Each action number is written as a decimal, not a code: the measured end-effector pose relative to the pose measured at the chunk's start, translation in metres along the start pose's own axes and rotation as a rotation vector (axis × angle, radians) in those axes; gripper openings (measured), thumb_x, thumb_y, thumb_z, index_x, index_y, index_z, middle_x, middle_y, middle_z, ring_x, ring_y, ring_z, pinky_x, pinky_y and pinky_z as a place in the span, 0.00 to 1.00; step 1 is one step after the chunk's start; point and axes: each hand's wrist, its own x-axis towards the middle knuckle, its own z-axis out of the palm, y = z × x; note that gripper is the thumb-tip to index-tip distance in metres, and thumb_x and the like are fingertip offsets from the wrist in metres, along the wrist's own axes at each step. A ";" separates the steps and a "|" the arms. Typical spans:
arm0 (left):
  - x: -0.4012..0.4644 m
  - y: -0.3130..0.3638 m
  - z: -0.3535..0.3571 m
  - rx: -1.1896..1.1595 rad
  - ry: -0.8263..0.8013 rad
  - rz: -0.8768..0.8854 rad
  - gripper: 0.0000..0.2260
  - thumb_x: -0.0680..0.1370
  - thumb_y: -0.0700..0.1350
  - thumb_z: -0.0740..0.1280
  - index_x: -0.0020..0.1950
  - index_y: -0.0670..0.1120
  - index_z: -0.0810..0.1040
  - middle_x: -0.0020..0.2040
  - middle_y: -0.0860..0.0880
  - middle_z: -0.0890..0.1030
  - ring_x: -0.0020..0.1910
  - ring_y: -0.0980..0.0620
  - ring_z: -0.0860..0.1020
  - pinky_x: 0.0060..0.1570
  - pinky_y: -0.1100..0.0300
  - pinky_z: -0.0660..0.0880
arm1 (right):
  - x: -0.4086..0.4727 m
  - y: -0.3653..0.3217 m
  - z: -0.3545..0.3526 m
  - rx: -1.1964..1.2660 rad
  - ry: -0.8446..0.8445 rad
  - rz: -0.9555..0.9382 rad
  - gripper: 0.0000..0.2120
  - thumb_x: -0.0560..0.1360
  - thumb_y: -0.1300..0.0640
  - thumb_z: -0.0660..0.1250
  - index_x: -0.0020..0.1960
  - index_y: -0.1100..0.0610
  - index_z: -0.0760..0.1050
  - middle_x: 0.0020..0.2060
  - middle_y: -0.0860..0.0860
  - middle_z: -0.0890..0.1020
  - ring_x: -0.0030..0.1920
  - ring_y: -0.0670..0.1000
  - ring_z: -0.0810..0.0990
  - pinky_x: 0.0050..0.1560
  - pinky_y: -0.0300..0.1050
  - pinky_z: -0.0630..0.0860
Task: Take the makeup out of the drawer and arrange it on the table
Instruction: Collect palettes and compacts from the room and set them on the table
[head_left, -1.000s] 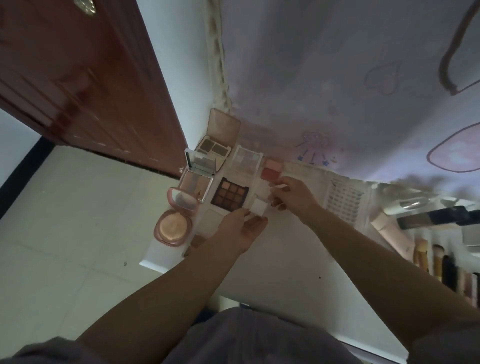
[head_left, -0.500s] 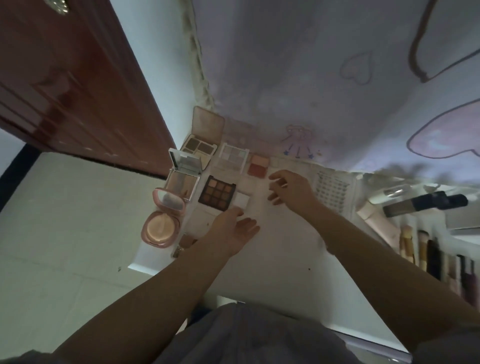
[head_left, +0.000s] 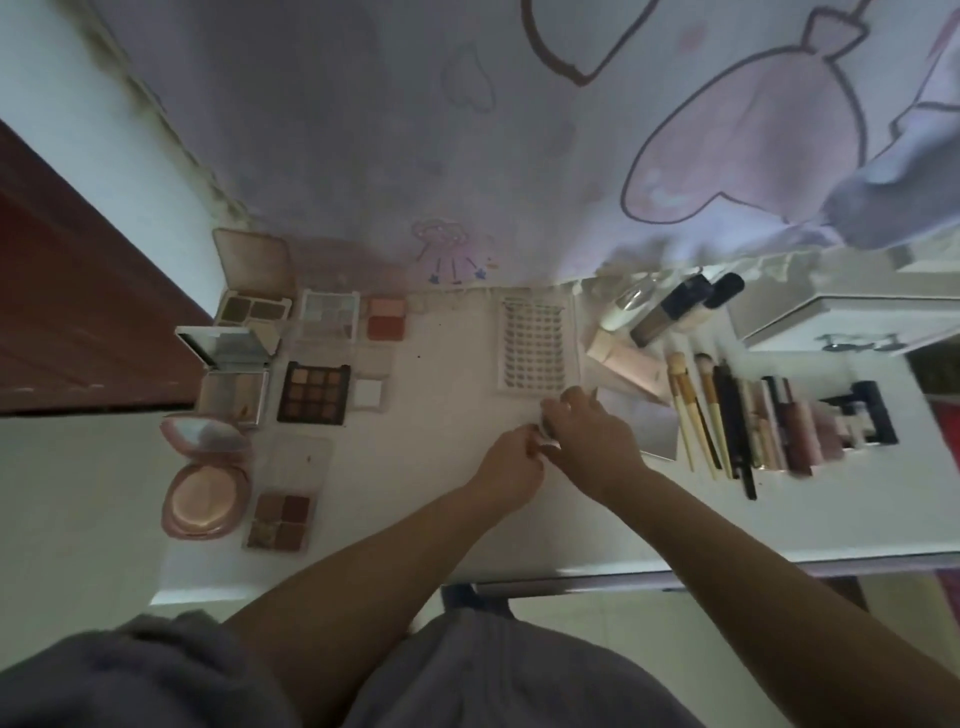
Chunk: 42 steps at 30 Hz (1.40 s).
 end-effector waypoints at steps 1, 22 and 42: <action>0.001 -0.001 -0.001 -0.005 -0.004 0.006 0.14 0.76 0.33 0.55 0.56 0.40 0.76 0.54 0.40 0.79 0.52 0.41 0.77 0.45 0.59 0.70 | 0.003 0.000 0.002 -0.040 0.015 0.009 0.19 0.76 0.48 0.63 0.62 0.55 0.67 0.58 0.55 0.70 0.55 0.56 0.74 0.44 0.48 0.75; -0.058 -0.014 -0.091 0.169 0.132 0.367 0.13 0.72 0.51 0.71 0.52 0.47 0.75 0.45 0.54 0.79 0.43 0.56 0.78 0.44 0.64 0.76 | -0.012 -0.049 -0.072 1.149 -0.328 0.141 0.18 0.77 0.45 0.63 0.45 0.60 0.79 0.36 0.54 0.83 0.35 0.48 0.81 0.36 0.40 0.77; -0.052 -0.007 -0.130 -0.134 -0.032 0.269 0.14 0.73 0.54 0.70 0.53 0.51 0.71 0.48 0.57 0.81 0.48 0.64 0.79 0.45 0.71 0.76 | 0.019 -0.057 -0.108 0.932 -0.429 -0.142 0.15 0.76 0.49 0.66 0.59 0.54 0.72 0.49 0.50 0.80 0.46 0.48 0.82 0.43 0.43 0.81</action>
